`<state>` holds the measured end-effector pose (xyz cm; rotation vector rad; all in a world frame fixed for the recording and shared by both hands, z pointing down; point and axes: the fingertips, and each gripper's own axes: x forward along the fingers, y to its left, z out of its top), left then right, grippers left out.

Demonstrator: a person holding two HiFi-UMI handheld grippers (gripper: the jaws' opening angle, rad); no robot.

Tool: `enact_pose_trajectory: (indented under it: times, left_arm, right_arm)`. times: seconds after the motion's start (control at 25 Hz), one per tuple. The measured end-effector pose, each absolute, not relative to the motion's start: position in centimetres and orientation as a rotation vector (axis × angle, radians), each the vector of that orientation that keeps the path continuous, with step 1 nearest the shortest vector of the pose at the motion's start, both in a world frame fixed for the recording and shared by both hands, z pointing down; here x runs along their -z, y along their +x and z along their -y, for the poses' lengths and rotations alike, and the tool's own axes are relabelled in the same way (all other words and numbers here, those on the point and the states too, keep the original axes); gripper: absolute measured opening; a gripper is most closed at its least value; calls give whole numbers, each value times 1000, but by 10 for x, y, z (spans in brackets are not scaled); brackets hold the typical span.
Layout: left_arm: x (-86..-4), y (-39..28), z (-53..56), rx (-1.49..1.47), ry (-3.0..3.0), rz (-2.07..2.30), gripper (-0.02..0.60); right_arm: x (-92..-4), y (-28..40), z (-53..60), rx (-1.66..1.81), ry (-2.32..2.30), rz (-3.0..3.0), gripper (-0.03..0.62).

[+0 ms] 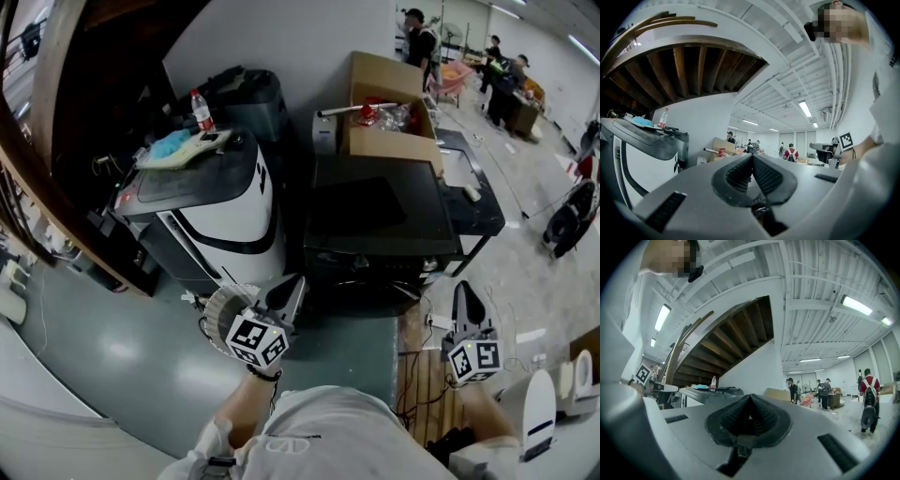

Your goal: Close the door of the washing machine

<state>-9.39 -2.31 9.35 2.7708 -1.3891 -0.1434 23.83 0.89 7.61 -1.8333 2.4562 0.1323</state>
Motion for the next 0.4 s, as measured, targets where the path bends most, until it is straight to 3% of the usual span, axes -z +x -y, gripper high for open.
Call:
enact_pose_trajectory:
  times: [0.4]
  left_arm:
    - [-97,-92,27,145,2762,1371,2]
  right_arm:
    - [-82,236,-2,-105,-1846,-2464,9]
